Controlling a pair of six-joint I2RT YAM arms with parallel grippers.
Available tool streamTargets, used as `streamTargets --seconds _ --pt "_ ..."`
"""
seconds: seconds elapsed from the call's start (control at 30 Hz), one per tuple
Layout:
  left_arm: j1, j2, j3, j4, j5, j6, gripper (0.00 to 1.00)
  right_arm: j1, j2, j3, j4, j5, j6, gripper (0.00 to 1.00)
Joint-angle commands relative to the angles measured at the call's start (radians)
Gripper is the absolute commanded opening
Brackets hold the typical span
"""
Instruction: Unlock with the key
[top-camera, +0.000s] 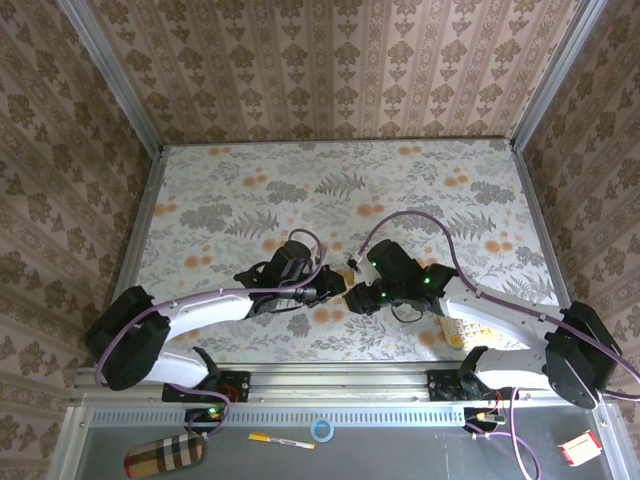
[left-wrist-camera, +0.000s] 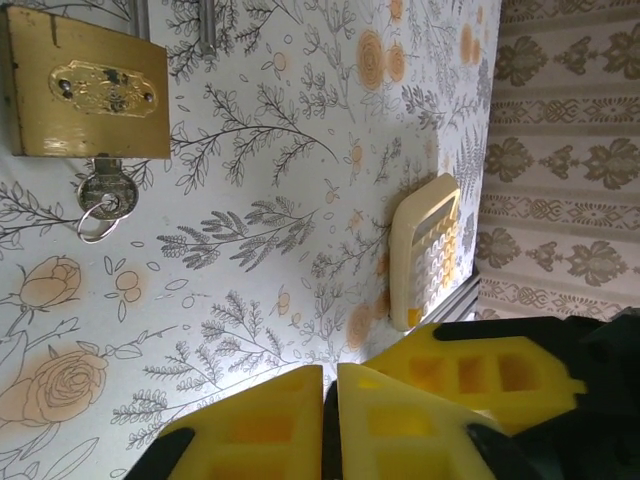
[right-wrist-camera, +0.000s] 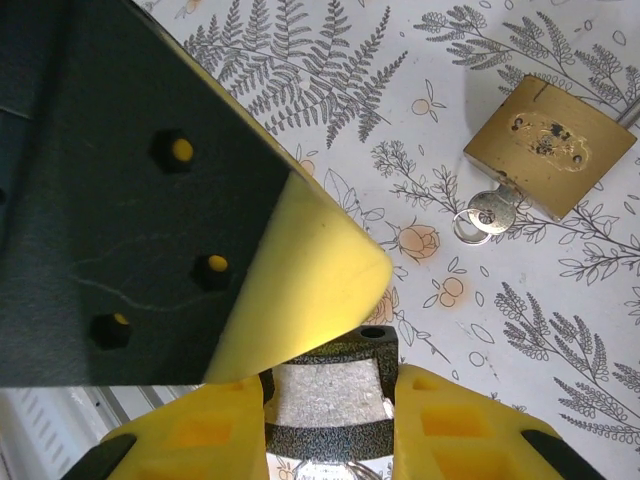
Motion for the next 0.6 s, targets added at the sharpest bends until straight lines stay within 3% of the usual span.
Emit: streamTargets --seconds 0.0,0.23,0.37,0.57 --pt "0.002 -0.031 0.021 -0.142 -0.016 0.043 0.02 0.026 0.026 0.042 0.083 0.023 0.013 0.01" --pt "0.026 -0.147 0.052 -0.42 -0.095 0.138 0.0 0.044 0.048 0.049 0.158 0.055 0.045 0.2" --pt "0.073 -0.215 0.072 -0.615 -0.149 0.215 0.0 0.044 0.059 0.082 0.135 0.069 0.043 0.58" --pt "0.152 -0.27 0.142 -0.937 -0.247 0.36 0.0 0.042 0.033 0.114 0.064 0.126 0.022 0.85"
